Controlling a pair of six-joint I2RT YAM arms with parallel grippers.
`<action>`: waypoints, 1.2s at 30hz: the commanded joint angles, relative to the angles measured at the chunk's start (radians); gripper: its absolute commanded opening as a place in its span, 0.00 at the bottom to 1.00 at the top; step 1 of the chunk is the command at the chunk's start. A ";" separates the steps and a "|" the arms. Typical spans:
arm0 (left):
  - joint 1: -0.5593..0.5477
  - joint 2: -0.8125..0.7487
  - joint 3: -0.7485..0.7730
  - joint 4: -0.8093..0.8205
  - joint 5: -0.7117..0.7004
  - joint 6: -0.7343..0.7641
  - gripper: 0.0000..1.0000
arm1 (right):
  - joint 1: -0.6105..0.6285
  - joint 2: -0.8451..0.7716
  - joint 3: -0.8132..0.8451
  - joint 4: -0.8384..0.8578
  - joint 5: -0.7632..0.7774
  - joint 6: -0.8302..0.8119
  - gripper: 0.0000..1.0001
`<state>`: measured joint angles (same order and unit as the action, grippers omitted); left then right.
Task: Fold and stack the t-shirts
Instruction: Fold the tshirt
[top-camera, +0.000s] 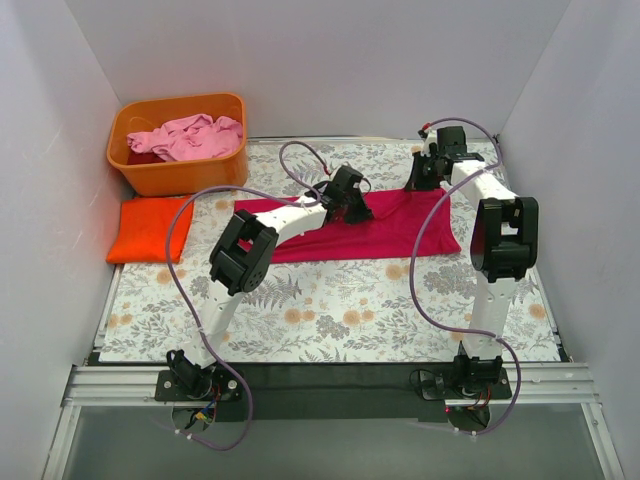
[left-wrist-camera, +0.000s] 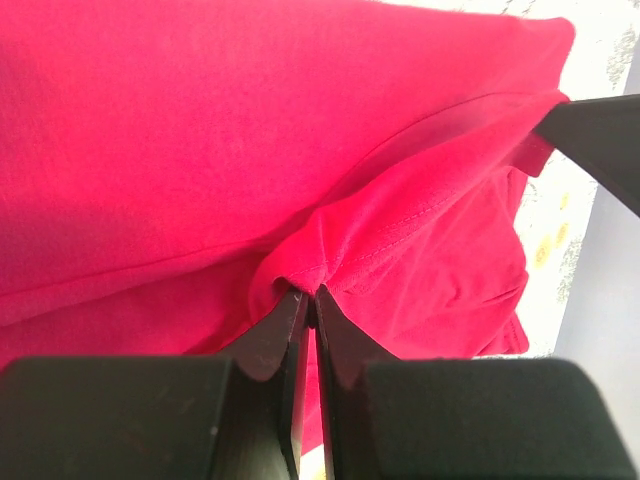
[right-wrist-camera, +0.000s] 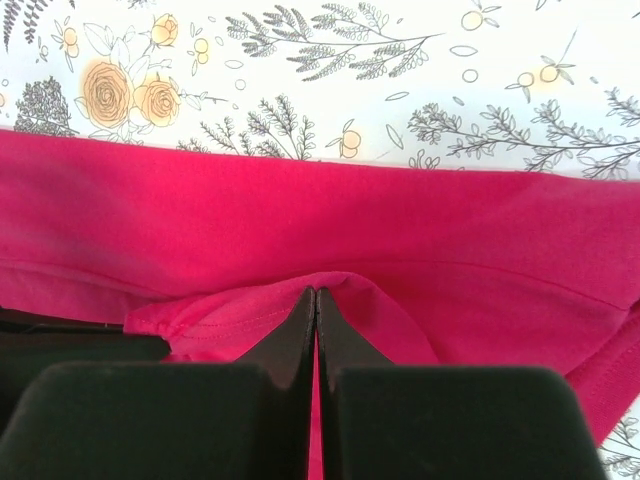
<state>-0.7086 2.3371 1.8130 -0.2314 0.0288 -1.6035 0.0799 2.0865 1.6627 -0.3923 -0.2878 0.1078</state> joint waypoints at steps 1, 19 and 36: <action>0.004 -0.053 -0.026 0.000 -0.001 -0.027 0.09 | -0.003 0.004 0.043 0.026 -0.027 0.009 0.01; 0.011 -0.124 -0.156 0.092 -0.049 -0.188 0.11 | -0.035 -0.082 -0.080 0.001 0.067 0.050 0.01; 0.063 -0.502 -0.464 0.067 -0.226 -0.020 0.60 | 0.058 -0.200 -0.139 0.024 0.096 -0.051 0.53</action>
<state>-0.6800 2.0281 1.4143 -0.1417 -0.0868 -1.6970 0.0692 2.0033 1.5356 -0.4122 -0.1951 0.1207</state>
